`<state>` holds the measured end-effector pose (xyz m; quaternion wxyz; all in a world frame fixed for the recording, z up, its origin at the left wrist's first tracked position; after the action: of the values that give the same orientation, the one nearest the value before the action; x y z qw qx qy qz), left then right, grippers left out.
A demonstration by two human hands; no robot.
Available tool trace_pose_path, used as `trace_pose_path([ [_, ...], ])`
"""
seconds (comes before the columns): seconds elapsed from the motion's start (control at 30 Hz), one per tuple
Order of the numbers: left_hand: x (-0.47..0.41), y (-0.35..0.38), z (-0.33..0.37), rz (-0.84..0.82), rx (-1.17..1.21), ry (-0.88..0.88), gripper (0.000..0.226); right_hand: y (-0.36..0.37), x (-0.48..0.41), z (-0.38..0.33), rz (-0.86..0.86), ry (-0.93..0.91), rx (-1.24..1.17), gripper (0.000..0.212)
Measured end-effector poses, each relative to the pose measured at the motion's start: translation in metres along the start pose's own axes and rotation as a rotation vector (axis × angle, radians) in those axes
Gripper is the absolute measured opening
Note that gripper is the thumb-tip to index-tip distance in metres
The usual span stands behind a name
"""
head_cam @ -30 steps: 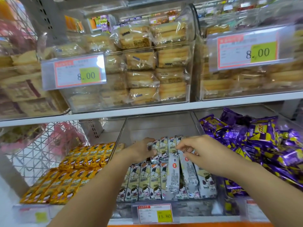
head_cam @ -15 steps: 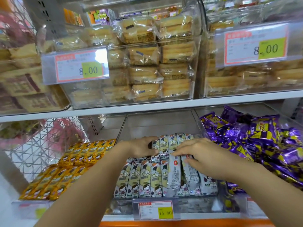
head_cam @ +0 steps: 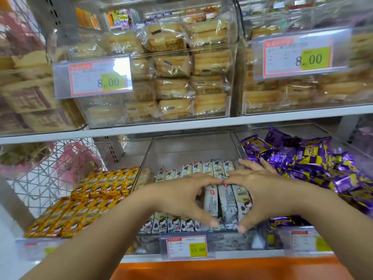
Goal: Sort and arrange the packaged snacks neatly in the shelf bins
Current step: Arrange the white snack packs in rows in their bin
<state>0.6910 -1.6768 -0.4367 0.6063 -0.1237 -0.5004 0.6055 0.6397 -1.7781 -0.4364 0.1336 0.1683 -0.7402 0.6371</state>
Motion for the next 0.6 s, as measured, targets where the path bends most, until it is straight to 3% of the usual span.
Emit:
trace_pose_path([
  [0.1, -0.004, 0.004, -0.005, 0.008, -0.055, -0.049, 0.099, 0.004, -0.002, 0.001, 0.008, 0.026, 0.046, 0.11],
  [0.4, 0.009, -0.006, -0.021, 0.233, 0.115, -0.059, 0.1, -0.017, 0.009, -0.004, 0.219, -0.013, -0.015, 0.095],
  [0.6, 0.046, -0.03, -0.068, 0.423, -0.019, -0.251, 0.106, -0.042, 0.022, -0.022, 0.396, -0.058, -0.093, 0.087],
])
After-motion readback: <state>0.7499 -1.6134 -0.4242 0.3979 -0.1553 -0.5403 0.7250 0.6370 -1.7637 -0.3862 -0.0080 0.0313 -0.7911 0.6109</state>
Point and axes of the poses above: each hand's wrist, its own x-axis away from the middle knuckle, its own y-axis out of the palm, z = x × y, the point moved 9 cm from there along -x, towards the middle knuckle, and after that the axes turned 11 degrees about -z, right-handed, at the moved point
